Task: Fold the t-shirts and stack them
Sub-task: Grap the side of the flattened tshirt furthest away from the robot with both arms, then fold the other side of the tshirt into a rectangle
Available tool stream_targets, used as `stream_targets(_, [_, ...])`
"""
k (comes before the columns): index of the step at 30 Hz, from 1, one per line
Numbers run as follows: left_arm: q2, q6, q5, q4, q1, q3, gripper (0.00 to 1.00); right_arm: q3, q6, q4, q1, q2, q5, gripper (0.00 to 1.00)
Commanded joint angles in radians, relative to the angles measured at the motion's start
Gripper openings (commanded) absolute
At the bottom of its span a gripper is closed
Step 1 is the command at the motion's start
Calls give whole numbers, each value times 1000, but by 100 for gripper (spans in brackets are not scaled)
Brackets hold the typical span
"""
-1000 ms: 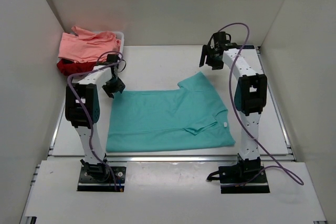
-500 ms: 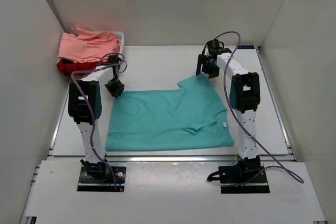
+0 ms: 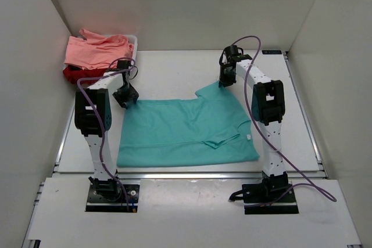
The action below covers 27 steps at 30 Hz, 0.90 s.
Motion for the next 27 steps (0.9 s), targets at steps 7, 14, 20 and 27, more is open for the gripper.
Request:
stream_targets(7, [44,-7,35,28,18,65,40,-8,-4,-12,-1,19,3,12])
stream_targets(14, [46,25,61,1,21,87,0,41,-40,-23,-17,-30,3,1])
stream_targets(20, [-35,69,116,39,12,38,0,-98,-63,-1,-75,-209,-72,0])
stream_targets(27, [-121,79,179,102,17,-103,0,-394,-78,64,-69,-479,-157,0])
